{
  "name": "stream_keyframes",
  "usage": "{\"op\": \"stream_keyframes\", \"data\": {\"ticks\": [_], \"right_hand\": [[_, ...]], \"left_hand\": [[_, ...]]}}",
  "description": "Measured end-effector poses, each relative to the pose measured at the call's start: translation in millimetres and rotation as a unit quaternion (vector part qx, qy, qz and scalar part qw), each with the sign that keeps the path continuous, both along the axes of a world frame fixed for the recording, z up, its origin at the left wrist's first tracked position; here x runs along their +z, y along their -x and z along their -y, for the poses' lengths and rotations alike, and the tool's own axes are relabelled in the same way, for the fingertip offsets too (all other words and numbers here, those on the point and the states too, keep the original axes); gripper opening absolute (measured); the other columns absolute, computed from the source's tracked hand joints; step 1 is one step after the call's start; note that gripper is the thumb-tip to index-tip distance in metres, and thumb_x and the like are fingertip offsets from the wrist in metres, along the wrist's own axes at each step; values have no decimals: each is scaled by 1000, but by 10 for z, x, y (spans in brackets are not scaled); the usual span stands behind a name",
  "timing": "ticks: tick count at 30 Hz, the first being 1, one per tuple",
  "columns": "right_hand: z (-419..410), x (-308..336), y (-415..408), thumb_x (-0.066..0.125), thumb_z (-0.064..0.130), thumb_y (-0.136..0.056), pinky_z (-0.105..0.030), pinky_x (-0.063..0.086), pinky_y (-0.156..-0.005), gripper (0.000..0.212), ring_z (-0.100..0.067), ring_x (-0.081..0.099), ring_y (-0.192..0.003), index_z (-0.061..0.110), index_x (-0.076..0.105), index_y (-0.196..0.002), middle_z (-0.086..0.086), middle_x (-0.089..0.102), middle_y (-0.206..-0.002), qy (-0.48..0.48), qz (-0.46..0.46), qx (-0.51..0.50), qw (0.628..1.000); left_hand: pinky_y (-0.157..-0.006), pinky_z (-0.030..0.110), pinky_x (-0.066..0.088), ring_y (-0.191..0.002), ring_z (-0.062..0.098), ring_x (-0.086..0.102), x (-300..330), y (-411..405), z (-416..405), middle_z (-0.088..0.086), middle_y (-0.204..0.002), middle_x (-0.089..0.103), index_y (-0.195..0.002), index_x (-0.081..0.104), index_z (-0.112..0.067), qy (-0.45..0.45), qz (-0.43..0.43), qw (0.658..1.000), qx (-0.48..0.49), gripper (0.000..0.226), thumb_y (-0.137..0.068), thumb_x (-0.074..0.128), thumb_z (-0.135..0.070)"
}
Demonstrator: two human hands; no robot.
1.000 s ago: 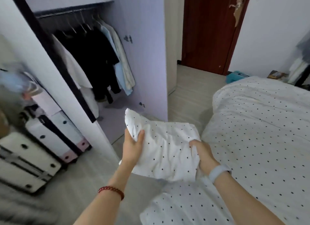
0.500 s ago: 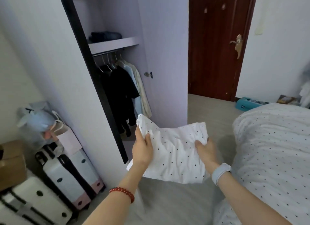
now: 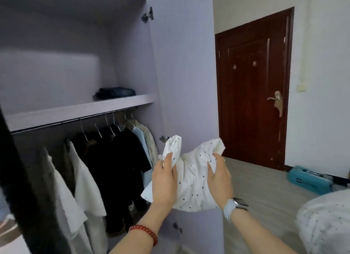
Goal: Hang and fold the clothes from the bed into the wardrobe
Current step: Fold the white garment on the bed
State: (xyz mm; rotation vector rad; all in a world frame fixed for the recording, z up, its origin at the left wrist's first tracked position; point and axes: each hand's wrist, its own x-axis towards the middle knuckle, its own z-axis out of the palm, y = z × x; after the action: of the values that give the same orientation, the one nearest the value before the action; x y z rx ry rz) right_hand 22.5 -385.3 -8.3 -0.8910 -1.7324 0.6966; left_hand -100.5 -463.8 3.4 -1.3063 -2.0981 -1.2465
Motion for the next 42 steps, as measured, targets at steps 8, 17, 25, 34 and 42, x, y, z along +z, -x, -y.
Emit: {"op": "stream_keyframes", "data": {"ticks": [8,17,25,34,42], "right_hand": [[-1255,675,1078,42,17,-98,-26,36,-86,33,-24,51,-110,16,41,-131,12,42,-113,-30,-1,104,994],[-1886,1495,2403,41,15,-98,-41,41,-91,34,-36,50,-110,13,41,-132,-6,47,-132,-124,-22,152,980],[-2123,2417,3811,43,15,-97,-16,30,-86,33,-22,50,-113,10,43,-130,-2,50,-130,-188,-143,220,947],[-2210,3276,5382,44,10,-97,-18,33,-79,26,-22,51,-99,7,47,-122,-2,55,-108,-228,-269,312,882],[-2636,3192,7053,43,30,-96,-45,36,-103,50,-39,40,-124,15,26,-140,-18,34,-139,-106,147,354,917]], "left_hand": [[-67,44,51,-76,29,53,636,1083,-1120,13,-93,55,-118,55,-10,5,-88,993,83,36,-84,57,0],[-57,38,49,-69,32,57,1440,2296,-1622,16,-87,58,-111,47,-12,-76,-250,954,147,52,-68,70,7],[-59,40,50,-70,34,53,2414,3575,-1644,19,-86,56,-110,57,-2,-163,-297,919,201,36,-76,59,10],[-75,44,45,-90,36,51,3261,4749,-1411,21,-106,53,-127,49,-3,-220,-268,880,325,33,-95,45,-7],[-103,47,30,-133,35,25,3081,6051,-1416,15,-150,17,-149,6,-19,90,71,851,513,62,-99,34,-42]]}}
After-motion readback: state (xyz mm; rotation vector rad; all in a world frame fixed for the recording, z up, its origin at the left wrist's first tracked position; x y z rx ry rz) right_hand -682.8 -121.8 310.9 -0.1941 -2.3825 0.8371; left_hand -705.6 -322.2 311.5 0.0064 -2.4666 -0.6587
